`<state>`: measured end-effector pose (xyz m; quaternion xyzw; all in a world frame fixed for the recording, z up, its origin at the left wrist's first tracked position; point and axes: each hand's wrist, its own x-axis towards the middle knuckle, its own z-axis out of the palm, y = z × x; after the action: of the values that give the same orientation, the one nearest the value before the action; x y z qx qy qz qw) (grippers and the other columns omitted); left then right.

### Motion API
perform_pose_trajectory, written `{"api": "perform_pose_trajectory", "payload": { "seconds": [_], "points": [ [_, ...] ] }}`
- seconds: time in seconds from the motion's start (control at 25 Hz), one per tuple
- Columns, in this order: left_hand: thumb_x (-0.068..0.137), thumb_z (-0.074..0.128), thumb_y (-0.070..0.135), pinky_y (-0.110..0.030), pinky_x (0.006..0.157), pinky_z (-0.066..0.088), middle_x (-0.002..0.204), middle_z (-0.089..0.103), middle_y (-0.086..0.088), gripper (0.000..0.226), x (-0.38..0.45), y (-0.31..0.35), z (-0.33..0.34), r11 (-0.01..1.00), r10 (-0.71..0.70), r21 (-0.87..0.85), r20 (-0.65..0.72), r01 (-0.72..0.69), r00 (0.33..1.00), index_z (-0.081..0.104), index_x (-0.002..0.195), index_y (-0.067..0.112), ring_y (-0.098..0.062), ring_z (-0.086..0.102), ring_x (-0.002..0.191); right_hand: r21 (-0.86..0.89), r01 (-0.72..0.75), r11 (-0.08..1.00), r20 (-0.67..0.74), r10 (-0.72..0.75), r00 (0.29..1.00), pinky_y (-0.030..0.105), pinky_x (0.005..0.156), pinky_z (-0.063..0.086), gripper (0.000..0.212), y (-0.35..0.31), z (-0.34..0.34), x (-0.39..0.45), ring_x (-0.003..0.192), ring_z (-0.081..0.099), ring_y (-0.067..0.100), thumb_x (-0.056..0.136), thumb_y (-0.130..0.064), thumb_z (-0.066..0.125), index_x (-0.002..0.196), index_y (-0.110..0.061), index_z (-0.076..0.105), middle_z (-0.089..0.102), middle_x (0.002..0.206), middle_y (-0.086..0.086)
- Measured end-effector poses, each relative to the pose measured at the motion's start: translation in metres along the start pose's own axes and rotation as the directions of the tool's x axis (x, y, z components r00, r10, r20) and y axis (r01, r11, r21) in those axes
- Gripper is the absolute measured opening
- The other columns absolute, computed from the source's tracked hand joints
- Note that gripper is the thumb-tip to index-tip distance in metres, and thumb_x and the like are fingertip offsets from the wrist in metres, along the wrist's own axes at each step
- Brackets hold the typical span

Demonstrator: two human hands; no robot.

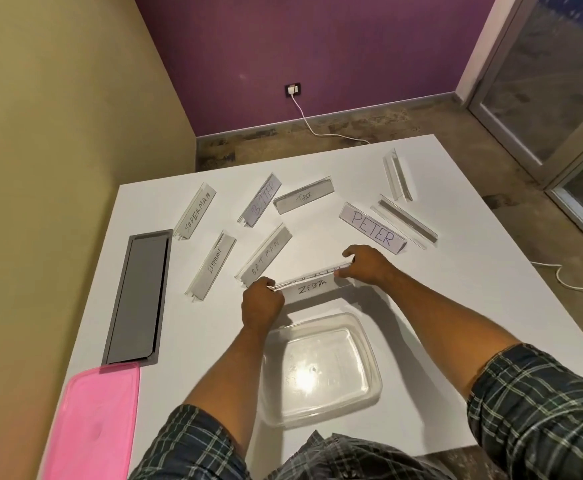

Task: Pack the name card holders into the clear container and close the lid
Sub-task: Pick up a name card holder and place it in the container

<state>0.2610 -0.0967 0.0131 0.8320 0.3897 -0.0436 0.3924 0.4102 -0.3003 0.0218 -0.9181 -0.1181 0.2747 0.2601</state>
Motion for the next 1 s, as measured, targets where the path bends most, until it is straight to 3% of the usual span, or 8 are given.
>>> {"api": "perform_pose_trajectory", "payload": {
  "seconds": [0.24,0.44,0.56,0.72,0.88,1.0],
  "points": [
    [0.080,0.065,0.013,-0.024,0.080,0.047,0.098,0.077,-0.006,0.029,-0.016,-0.019,-0.029,0.999,0.003,-0.045,-0.074,-0.007,0.997,0.075,0.107,0.015,-0.026,0.068,0.099,-0.046,0.021,0.999,-0.040,-0.023,0.999,0.035,0.091,0.053,0.072,-0.035,0.009,-0.031,0.107,0.065,0.023,0.058,-0.047,0.093,0.120,-0.019,0.067,0.062,0.126,0.005],
    [0.072,0.067,0.008,-0.035,0.083,0.059,0.073,0.077,-0.007,0.021,-0.029,-0.040,-0.047,0.996,-0.008,-0.090,-0.011,0.007,1.000,0.077,0.090,0.012,-0.023,0.073,0.087,-0.249,0.078,0.965,0.033,-0.072,0.997,0.038,0.089,0.055,0.093,-0.054,0.024,-0.056,0.104,0.065,0.029,0.049,-0.048,0.097,0.130,-0.024,0.058,0.042,0.132,0.008],
    [0.070,0.069,0.007,-0.038,0.076,0.061,0.067,0.075,-0.011,0.011,-0.034,-0.051,-0.056,0.994,0.006,-0.110,0.007,-0.005,1.000,0.075,0.078,0.006,-0.029,0.074,0.078,-0.383,0.149,0.912,0.041,-0.144,0.989,0.034,0.081,0.053,0.084,-0.056,0.030,-0.066,0.099,0.063,0.030,0.056,-0.043,0.096,0.128,-0.024,0.058,0.041,0.130,0.008],
    [0.064,0.072,0.005,-0.023,0.053,0.048,0.074,0.076,-0.017,0.015,-0.037,-0.058,-0.072,0.982,0.004,-0.186,0.114,0.017,0.993,0.074,0.079,0.007,-0.021,0.069,0.060,-0.464,0.276,0.842,0.043,-0.289,0.956,0.031,0.070,0.045,0.076,-0.047,0.026,-0.075,0.090,0.062,0.026,0.059,-0.055,0.089,0.124,-0.030,0.060,0.044,0.120,0.004],
    [0.073,0.086,0.018,-0.024,0.057,0.051,0.076,0.076,-0.010,0.027,-0.037,-0.062,-0.093,0.972,0.037,-0.232,0.291,0.033,0.956,0.072,0.093,0.009,-0.019,0.070,0.062,-0.484,0.413,0.772,0.055,-0.444,0.894,0.027,0.063,0.039,0.076,-0.035,0.015,-0.088,0.076,0.053,0.014,0.057,-0.074,0.079,0.122,-0.040,0.060,0.040,0.109,-0.007],
    [0.072,0.089,0.015,-0.032,0.071,0.059,0.087,0.077,-0.012,0.036,-0.040,-0.063,-0.101,0.959,0.014,-0.264,0.402,0.101,0.916,0.072,0.103,0.010,-0.020,0.070,0.070,-0.402,0.485,0.777,0.075,-0.500,0.863,0.026,0.065,0.040,0.075,-0.024,0.006,-0.096,0.078,0.056,0.009,0.055,-0.079,0.077,0.119,-0.044,0.061,0.043,0.117,-0.014]
  ]
}}
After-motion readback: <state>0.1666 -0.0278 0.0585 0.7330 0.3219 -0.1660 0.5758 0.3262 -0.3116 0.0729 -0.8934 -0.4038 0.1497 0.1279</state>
